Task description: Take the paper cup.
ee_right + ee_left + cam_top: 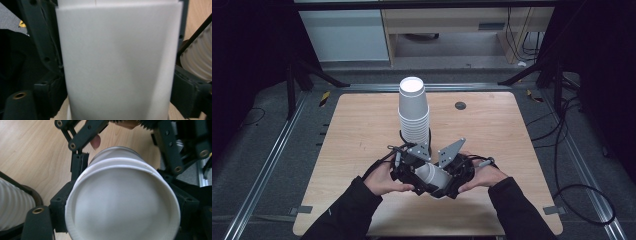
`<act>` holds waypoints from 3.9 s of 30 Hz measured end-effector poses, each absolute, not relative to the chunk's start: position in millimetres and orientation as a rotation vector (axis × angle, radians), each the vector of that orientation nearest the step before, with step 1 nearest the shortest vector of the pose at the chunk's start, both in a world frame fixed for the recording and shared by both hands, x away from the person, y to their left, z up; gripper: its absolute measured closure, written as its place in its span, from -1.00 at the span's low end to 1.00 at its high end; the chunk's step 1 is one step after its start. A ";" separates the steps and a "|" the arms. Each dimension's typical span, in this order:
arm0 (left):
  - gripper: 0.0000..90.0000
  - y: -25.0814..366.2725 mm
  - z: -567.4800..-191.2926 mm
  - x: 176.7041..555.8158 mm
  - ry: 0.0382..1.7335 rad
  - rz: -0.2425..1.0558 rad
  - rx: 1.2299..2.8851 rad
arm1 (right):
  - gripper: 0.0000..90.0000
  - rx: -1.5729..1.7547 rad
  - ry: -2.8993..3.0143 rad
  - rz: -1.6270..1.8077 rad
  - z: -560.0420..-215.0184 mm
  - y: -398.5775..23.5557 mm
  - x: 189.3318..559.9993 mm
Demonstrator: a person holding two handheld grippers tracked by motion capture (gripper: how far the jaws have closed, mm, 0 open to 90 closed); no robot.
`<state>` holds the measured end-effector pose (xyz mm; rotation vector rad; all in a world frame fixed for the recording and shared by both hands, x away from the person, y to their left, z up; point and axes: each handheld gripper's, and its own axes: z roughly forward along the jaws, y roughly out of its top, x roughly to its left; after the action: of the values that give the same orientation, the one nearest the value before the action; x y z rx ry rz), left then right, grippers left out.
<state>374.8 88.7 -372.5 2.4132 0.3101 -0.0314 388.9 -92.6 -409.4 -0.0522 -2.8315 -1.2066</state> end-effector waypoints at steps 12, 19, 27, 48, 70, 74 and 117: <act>-0.51 100.6 -369.6 376.6 0.319 -0.010 2.409 | -0.83 -0.107 -2.825 -1.268 -396.8 -106.7 390.3; -0.52 117.4 -367.6 377.0 0.352 0.014 2.381 | -0.84 -0.207 -2.831 -1.374 -384.7 -123.1 394.3; -0.52 140.8 -365.4 378.4 0.431 0.044 2.276 | -0.83 -0.391 -2.837 -1.519 -382.3 -147.0 397.9; -0.52 175.4 -358.5 380.3 0.507 0.085 1.940 | -0.85 -0.609 -2.645 -1.836 -389.6 -175.9 385.8; -0.52 157.7 -351.1 374.4 0.410 0.069 1.818 | -0.88 -0.473 -2.445 -1.934 -383.4 -151.7 381.2; -0.52 154.0 -349.1 373.3 0.387 0.054 1.802 | -0.88 -0.465 -2.427 -1.951 -382.5 -148.9 382.0; -0.52 131.1 -344.0 363.3 0.241 -0.006 1.753 | -0.82 -0.274 -2.285 -2.007 -375.3 -137.8 379.2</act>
<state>363.3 131.1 -344.0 1.7529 0.2415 -0.0056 379.2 -137.8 -375.3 -0.2738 -2.2849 -2.0069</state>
